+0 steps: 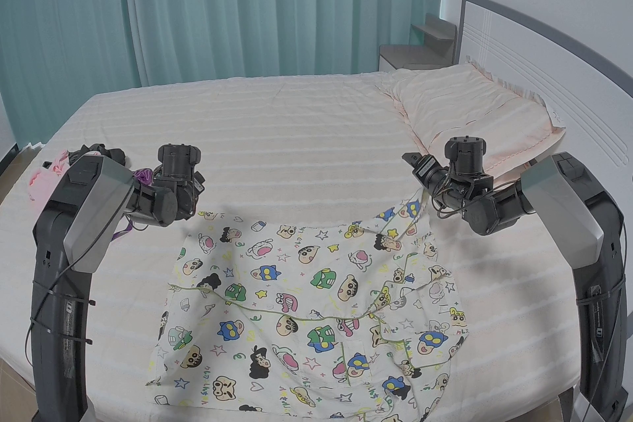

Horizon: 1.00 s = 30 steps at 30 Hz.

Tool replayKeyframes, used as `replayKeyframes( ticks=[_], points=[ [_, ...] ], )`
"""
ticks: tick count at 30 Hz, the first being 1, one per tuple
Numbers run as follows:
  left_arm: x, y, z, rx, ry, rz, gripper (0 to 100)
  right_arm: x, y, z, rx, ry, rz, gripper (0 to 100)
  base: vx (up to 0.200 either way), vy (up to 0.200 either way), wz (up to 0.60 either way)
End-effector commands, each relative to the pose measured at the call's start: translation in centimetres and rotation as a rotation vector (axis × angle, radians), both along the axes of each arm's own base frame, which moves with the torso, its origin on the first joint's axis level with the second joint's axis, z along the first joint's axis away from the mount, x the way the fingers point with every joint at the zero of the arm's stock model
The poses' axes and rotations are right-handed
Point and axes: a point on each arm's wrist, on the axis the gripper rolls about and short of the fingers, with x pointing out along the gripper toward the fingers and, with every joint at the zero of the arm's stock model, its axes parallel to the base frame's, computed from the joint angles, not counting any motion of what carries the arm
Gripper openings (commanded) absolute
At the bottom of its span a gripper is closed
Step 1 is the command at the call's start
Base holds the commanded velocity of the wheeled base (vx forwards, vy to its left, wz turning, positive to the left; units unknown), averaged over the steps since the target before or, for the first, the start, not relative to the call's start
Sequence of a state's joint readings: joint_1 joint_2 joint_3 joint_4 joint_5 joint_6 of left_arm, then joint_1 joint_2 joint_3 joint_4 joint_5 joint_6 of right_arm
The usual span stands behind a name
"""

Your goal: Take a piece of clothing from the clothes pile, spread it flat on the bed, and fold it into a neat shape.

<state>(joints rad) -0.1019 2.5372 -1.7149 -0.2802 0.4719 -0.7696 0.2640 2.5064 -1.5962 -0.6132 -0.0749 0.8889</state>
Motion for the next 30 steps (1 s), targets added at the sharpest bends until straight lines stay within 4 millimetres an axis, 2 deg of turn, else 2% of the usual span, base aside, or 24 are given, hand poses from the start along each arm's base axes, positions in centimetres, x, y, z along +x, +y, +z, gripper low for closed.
replayKeyframes(
  ticks=[1,3,7,10,11,12,15,17,18,19,21,22,26,30],
  points=[
    [0.5,2.3,0.2,-0.011,-0.002,0.052,100,0.6,0.2,-1.6,-0.024,0.077,-0.034,100,0.0,0.0,0.0],
    [0.1,2.3,0.2,-0.013,0.01,0.054,100,0.4,0.2,-1.9,-0.041,0.118,-0.039,100,0.0,0.0,0.0],
    [-1.3,2.1,2.0,-0.028,0.011,0.039,100,0.1,-1.4,-1.4,-0.063,0.185,-0.067,100,0.0,0.0,0.0],
    [-3.0,1.8,4.4,-0.1,-0.009,-0.015,100,-0.3,-2.9,-0.6,-0.098,0.244,-0.082,100,0.0,0.0,0.0],
    [-3.1,1.8,4.6,-0.103,-0.012,-0.02,100,-0.3,-3.0,-0.6,-0.099,0.246,-0.084,100,0.0,0.0,0.0],
    [-4.4,1.6,6.0,-0.143,-0.023,-0.046,100,-0.8,-3.9,0.1,-0.096,0.254,-0.098,100,0.0,0.0,0.0],
    [-7.0,1.3,8.1,-0.182,-0.02,-0.099,100,-2.8,-5.4,1.5,-0.095,0.276,-0.089,100,0.0,0.0,0.0],
    [-8.8,1.3,9.1,-0.204,-0.009,-0.137,100,-4.5,-6.4,2.1,-0.09,0.301,-0.034,100,0.0,0.0,0.0],
    [-10.1,1.2,9.6,-0.226,0.001,-0.169,100,-6.1,-7.2,2.0,-0.094,0.332,0.022,100,0.0,0.0,0.0],
    [-11.2,1.1,9.9,-0.239,0.009,-0.187,100,-7.6,-7.9,1.8,-0.104,0.355,0.07,100,0.0,0.0,0.0],
    [-12.5,1.2,10.2,-0.257,0.017,-0.199,100,-9.2,-8.9,1.3,-0.123,0.367,0.125,100,0.0,0.0,0.0],
    [-14.3,0.9,10.6,-0.304,0.022,-0.219,100,-11.4,-10.2,0.1,-0.158,0.372,0.203,100,0.0,0.0,0.0],
    [-18.7,0.4,11.5,-0.46,0.038,-0.277,100,-15.7,-12.6,-3.5,-0.213,0.352,0.329,100,0.0,0.0,0.0],
    [-21.6,0.1,11.8,-0.516,0.057,-0.34,100,-17.9,-13.5,-5.7,-0.194,0.326,0.406,100,0.0,0.0,0.0]
  ],
)
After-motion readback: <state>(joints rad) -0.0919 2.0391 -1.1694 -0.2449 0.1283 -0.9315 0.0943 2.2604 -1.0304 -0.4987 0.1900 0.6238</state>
